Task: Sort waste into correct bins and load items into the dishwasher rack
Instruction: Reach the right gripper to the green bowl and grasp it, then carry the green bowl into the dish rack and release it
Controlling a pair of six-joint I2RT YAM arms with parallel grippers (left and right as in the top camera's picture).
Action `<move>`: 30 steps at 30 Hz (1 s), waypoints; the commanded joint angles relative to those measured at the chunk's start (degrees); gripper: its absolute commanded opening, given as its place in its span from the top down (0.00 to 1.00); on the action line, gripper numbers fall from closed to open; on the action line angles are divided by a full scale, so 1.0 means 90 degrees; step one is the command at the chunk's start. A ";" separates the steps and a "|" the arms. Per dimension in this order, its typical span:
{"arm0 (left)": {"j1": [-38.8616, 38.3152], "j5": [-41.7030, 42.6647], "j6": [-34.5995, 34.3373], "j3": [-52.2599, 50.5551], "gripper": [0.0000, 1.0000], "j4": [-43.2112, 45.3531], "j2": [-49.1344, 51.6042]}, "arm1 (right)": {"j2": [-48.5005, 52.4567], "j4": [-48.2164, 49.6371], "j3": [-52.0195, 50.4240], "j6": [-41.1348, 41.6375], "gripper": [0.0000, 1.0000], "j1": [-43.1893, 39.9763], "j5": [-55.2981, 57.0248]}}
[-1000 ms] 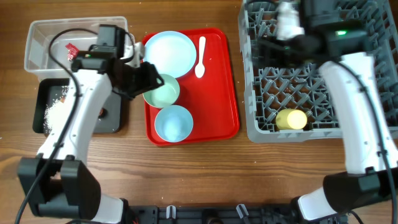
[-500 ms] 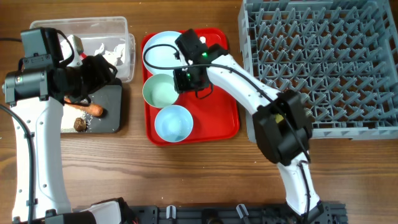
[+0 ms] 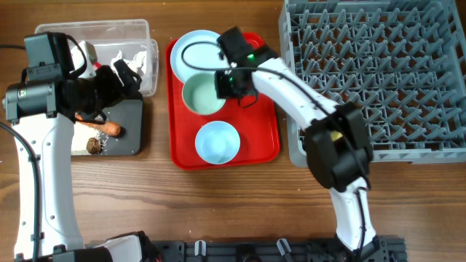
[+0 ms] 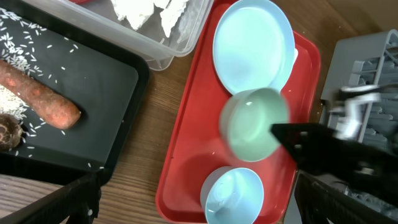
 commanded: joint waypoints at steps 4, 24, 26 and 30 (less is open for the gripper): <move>0.0034 -0.0051 0.0010 0.0051 0.00 -0.0002 0.0049 | -0.2023 -0.0627 0.0068 -0.0673 0.96 -0.0908 0.0726; 0.0034 -0.0051 -0.0134 0.0053 0.00 0.0459 0.0049 | -0.3106 -0.0340 0.0066 -0.2460 0.96 -0.2671 0.5226; 0.0034 -0.0051 -0.0134 0.0051 0.00 0.0457 0.0049 | -0.2858 0.0129 0.0066 -0.3359 0.96 -0.2429 0.5872; 0.0034 -0.0051 -0.0131 0.0053 0.00 0.0457 0.0049 | -0.1770 0.0882 0.0066 -0.5588 0.96 -0.1785 0.7274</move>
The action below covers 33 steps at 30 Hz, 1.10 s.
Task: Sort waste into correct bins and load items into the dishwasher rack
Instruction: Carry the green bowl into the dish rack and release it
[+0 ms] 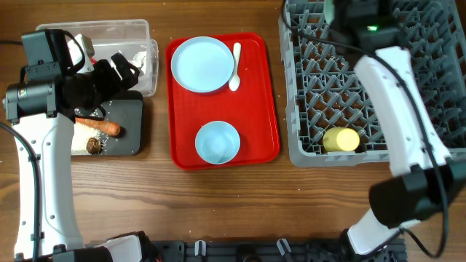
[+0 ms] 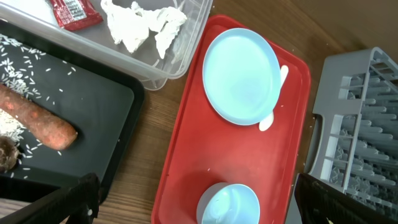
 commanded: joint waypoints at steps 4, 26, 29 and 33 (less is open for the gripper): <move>0.0034 -0.0036 -0.0056 0.0051 0.00 0.0017 0.0044 | 0.1732 0.1277 0.0066 -0.2074 0.96 0.0447 0.2013; 0.0034 -0.0036 -0.0053 0.0051 0.00 0.0015 0.0044 | 0.2390 0.1197 -0.0019 -0.2229 0.47 0.1049 0.1168; 0.0034 -0.0036 -0.0056 0.0053 0.00 0.0015 0.0044 | 0.2390 0.1195 -0.0017 -0.2229 0.36 0.1234 0.1188; 0.0034 -0.0036 -0.0056 0.0051 0.00 0.0015 0.0044 | 0.2390 0.1200 -0.0017 -0.2650 0.07 0.1525 0.1222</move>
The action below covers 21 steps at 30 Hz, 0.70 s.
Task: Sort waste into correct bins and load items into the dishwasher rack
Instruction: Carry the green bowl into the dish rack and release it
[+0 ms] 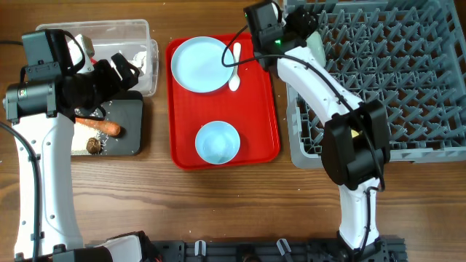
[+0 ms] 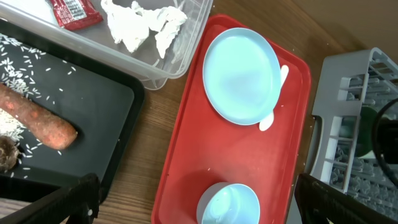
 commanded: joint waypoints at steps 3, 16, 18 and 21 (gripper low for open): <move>0.0034 -0.0036 -0.0056 0.0053 0.00 0.0017 0.0039 | 0.0075 0.0578 -0.0002 -0.0384 0.00 0.0143 0.0466; 0.0034 -0.0036 -0.0056 0.0053 0.00 0.0017 0.0039 | -0.1928 -0.3308 0.0100 0.1523 0.00 0.0527 -0.7742; 0.0034 -0.0036 -0.0056 0.0051 0.00 0.0017 0.0039 | -0.1921 -0.3725 0.0070 0.1790 0.00 0.0525 -0.8828; 0.0034 -0.0036 -0.0056 0.0051 0.00 0.0019 0.0039 | -0.1921 -0.4167 -0.0007 0.2018 0.00 0.0542 -0.9245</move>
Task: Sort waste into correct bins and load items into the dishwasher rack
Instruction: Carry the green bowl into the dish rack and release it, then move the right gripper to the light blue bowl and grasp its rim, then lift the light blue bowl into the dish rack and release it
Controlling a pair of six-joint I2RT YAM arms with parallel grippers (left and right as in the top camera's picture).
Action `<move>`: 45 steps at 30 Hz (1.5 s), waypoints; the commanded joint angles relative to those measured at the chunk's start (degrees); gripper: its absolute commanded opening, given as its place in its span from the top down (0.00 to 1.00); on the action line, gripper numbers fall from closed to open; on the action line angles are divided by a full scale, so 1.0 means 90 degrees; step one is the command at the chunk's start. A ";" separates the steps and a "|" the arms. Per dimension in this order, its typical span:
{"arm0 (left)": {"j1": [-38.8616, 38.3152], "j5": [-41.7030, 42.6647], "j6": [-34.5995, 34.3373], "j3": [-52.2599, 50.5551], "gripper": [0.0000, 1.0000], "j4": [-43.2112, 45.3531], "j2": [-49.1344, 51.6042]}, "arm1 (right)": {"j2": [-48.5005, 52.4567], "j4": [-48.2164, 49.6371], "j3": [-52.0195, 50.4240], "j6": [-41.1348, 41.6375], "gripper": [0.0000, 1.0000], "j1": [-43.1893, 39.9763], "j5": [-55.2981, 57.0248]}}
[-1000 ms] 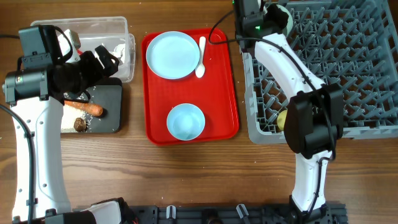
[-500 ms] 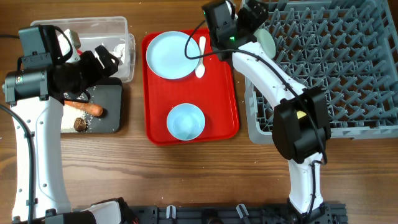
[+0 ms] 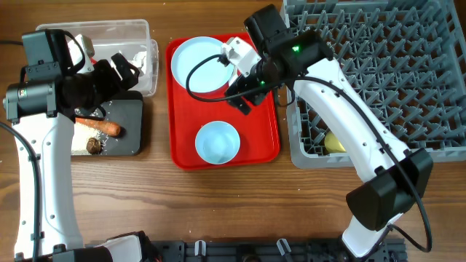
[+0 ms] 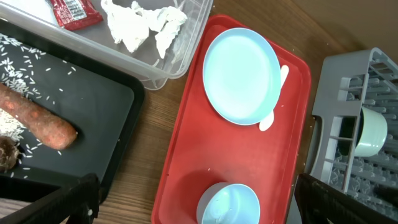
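Note:
On the red tray [image 3: 255,142] lie a light blue plate [image 3: 193,62], a white spoon [image 4: 281,78] and a light blue bowl [image 3: 217,142]. A pale green cup [image 4: 371,132] sits in the grey dishwasher rack [image 3: 378,73] near its left edge; the overhead view hides it behind the arm. My right gripper [image 3: 242,96] hangs over the tray between plate and bowl, fingers apart and empty. My left gripper [image 4: 199,200] is open, high above the black tray's edge.
A clear bin [image 3: 95,33] at the back left holds crumpled paper and a red wrapper. The black tray [image 3: 124,142] carries a carrot [image 3: 102,127], a brown lump and scattered rice. A yellow item [image 3: 333,142] lies in the rack's near left part.
My right gripper was at the rack's left edge with the green cup in it. The cup now rests in the rack, and the gripper is empty over the red tray. The left arm is unmoved.
My right gripper was on the green cup on the red tray. Then the cup was gone from the tray and the arm was over the rack. Then it held the cup at the rack's left edge. Now the cup is racked and the gripper is over the tray.

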 commanded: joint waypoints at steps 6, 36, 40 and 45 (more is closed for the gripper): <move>0.0034 -0.0034 -0.0053 0.0051 0.00 0.0017 0.0036 | 0.0049 0.0007 -0.1450 0.1435 0.17 0.0189 -0.0879; 0.0034 -0.0034 -0.0053 0.0051 0.00 0.0019 0.0036 | 0.0355 0.2599 -0.3432 0.3395 0.96 0.0913 0.1821; 0.0034 -0.0034 -0.0053 0.0053 0.00 0.0017 0.0036 | -0.0265 0.2018 -0.2671 0.3376 0.96 0.0471 0.1858; 0.0034 -0.0034 -0.0056 0.0051 0.00 0.0017 0.0036 | -0.1809 0.1027 -0.2098 0.3371 0.96 -0.0379 0.3767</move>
